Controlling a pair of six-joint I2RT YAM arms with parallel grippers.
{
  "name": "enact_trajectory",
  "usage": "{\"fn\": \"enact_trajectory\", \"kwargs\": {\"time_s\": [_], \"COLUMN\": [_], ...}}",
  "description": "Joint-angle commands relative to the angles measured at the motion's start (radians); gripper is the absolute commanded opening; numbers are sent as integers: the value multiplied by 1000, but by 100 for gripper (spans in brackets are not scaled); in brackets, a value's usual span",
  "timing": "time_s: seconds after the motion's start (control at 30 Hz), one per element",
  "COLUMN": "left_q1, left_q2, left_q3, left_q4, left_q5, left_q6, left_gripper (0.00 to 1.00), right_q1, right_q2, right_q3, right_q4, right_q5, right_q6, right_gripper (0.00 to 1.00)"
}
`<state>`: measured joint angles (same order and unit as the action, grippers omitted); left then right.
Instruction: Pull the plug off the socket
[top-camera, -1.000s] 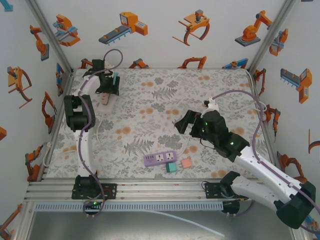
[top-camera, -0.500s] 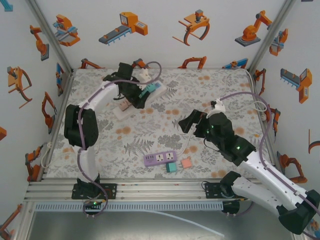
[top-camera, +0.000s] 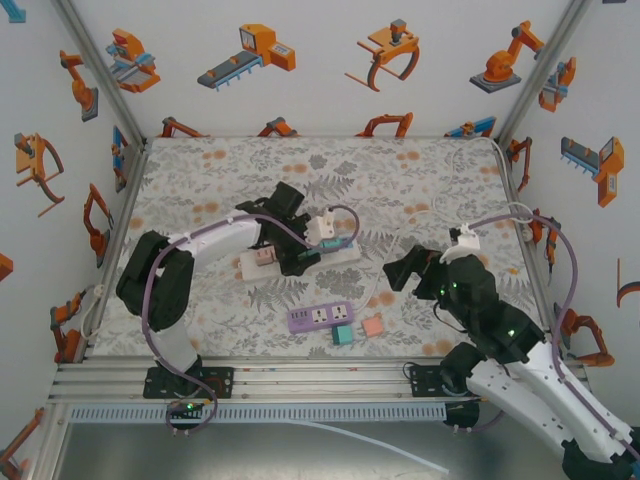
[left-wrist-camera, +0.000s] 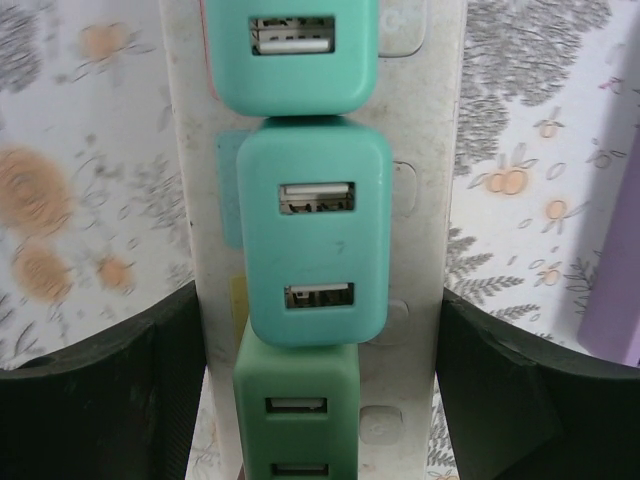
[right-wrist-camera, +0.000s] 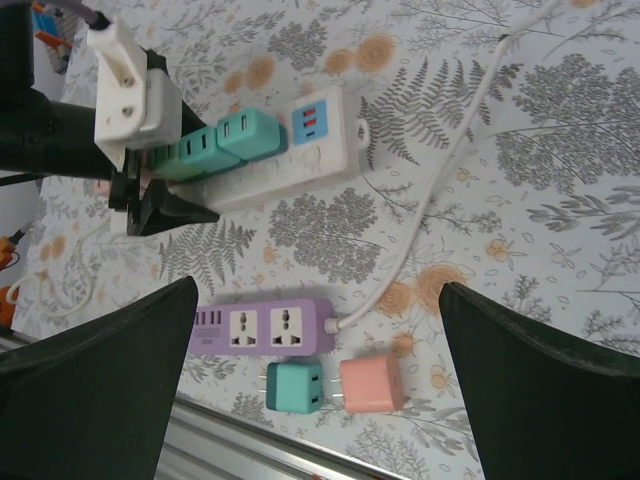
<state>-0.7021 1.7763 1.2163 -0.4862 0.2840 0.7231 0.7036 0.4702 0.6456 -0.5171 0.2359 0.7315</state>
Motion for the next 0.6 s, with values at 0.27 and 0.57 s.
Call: {"fn": "enact_trajectory", "kwargs": {"time_s": [0.27, 0.57], "left_q1": [-50, -51], "left_q2": [31, 39], "left_q3": [-14, -79], "left_q4": [135, 219], "left_q5": [-47, -55], "left_q6": [19, -30], "left_gripper": [48, 65], "right_q1": [-4, -4], "right_q2": [8, 42], "right_q3": [-11, 8], "right_q4": [-35, -34], "right_q5": [44, 48], "right_q6": [-32, -69], "right_gripper": [94, 95]}}
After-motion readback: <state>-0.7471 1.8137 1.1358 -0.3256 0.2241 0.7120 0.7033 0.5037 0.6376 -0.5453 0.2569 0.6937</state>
